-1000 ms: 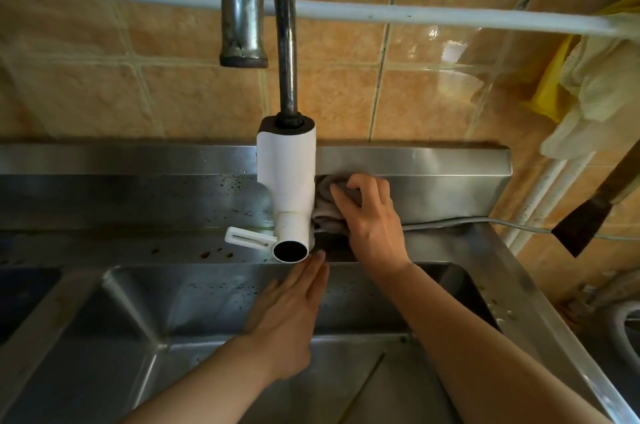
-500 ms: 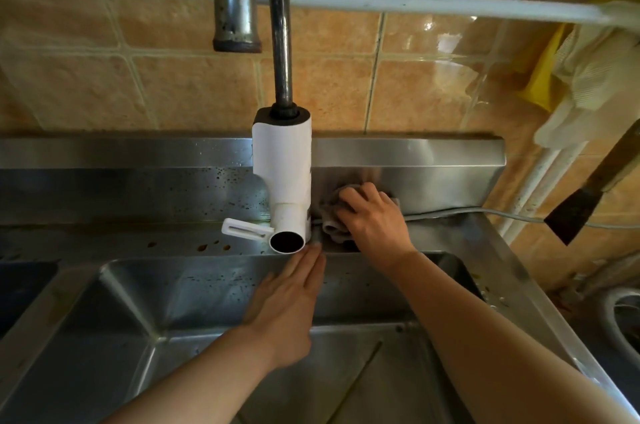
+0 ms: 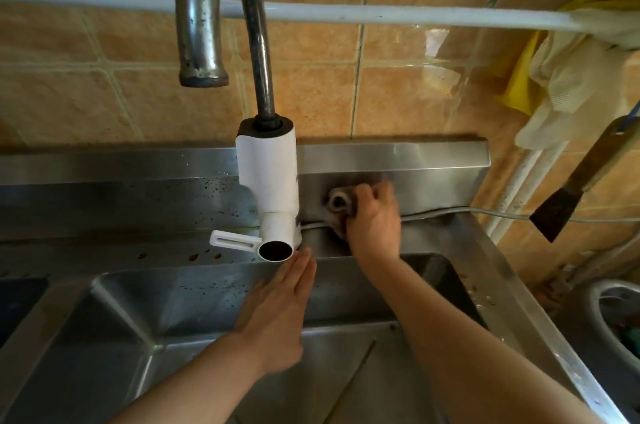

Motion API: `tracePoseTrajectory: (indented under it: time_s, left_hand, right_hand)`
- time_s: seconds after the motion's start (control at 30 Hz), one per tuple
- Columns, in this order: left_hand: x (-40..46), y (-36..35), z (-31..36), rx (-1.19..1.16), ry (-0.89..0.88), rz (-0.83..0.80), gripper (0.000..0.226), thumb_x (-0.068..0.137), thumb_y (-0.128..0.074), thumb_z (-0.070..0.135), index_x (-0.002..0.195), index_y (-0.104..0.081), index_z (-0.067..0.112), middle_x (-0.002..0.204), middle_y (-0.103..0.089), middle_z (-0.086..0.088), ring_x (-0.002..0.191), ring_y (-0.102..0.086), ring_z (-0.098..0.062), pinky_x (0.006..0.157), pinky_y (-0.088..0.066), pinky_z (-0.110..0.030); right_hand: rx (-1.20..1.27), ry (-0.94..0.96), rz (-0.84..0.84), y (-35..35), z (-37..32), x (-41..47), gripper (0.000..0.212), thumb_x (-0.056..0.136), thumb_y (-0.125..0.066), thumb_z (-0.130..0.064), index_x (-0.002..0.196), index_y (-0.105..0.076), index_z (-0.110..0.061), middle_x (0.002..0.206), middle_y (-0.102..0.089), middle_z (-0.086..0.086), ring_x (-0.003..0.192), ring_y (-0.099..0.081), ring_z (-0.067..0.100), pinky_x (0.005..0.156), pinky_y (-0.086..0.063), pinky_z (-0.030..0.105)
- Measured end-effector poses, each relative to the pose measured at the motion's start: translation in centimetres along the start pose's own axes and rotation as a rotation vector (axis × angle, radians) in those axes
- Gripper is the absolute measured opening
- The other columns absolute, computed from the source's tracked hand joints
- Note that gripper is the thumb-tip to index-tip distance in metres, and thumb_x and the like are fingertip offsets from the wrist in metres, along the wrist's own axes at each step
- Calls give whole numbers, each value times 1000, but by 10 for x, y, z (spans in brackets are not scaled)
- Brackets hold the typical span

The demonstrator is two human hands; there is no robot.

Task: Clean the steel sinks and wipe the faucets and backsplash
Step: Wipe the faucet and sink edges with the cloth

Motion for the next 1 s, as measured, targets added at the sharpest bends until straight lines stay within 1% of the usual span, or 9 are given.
tracePoseTrajectory:
  time_s: [0.07,0.17,0.27,0.37,0.5,0.67,0.77,0.87,1.0]
  left_hand:
    - [1,-1,-1,8,7,-14,95,87,-52,16,149,19,19,150,35,10,143,20,-10,117,-8,-34]
    - [3,-2,-4,34,8,-19,96,85,-51,13,149,20,18,151,35,6,144,19,-11,117,-10,-37]
    - [-3,-6,-11,60,27,-36,95,86,-51,11,148,21,16,149,39,3,144,20,-15,118,-8,-41]
    - [-14,-8,-25,27,82,-16,94,86,-50,10,149,20,15,149,39,3,145,16,-18,118,-8,-40]
    - [-32,-11,-34,56,94,-33,91,89,-48,16,149,20,16,146,41,5,144,22,-16,118,-5,-37]
    - [-50,-7,-32,-2,100,-60,90,88,-47,5,149,19,17,136,44,9,132,31,-7,117,-2,-36]
    - [-54,-3,-31,-22,98,-70,89,89,-45,6,149,19,18,141,42,10,137,30,-9,117,-4,-36]
    - [-54,2,-30,-39,116,-69,88,89,-44,6,149,20,20,150,36,9,142,24,-11,117,-3,-37]
    - [-52,-3,-26,-22,107,-93,86,90,-45,7,150,16,18,155,28,5,145,18,-14,117,-7,-38]
  right_hand:
    - [77,140,-32,-13,-38,-5,19,88,-61,-12,106,-62,-6,117,-51,16,99,-53,35,72,-54,42]
    - [235,56,-51,-14,-37,-5,14,86,-58,-5,98,-65,-4,111,-54,12,96,-53,32,72,-53,43]
    - [441,-26,76,11,-22,-7,25,81,-55,6,100,-65,-6,109,-57,8,96,-55,29,77,-52,40]
    - [548,56,109,25,-48,-7,25,82,-53,5,101,-63,-8,107,-59,7,94,-53,24,75,-48,34]
    - [490,107,79,4,-63,-26,20,79,-45,-1,87,-63,-3,98,-62,10,82,-44,24,58,-34,28]
    - [333,122,-140,-16,-54,-37,7,78,-58,3,83,-61,-1,91,-63,16,84,-50,33,61,-30,30]
    - [413,145,9,25,-70,-17,13,77,-51,10,75,-58,-1,85,-62,14,79,-50,30,59,-33,31]
    - [504,147,173,52,-85,1,19,77,-46,11,83,-61,0,92,-63,12,83,-48,26,64,-36,31]
    - [461,119,-31,11,-69,-12,20,84,-47,6,95,-63,0,98,-63,17,85,-43,24,68,-31,30]
Point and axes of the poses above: each hand's wrist, its own x-axis towards the middle knuckle, its own y-axis out of the back of the hand, z = x × y, the point moved 10 cm from there along x, towards the middle knuckle
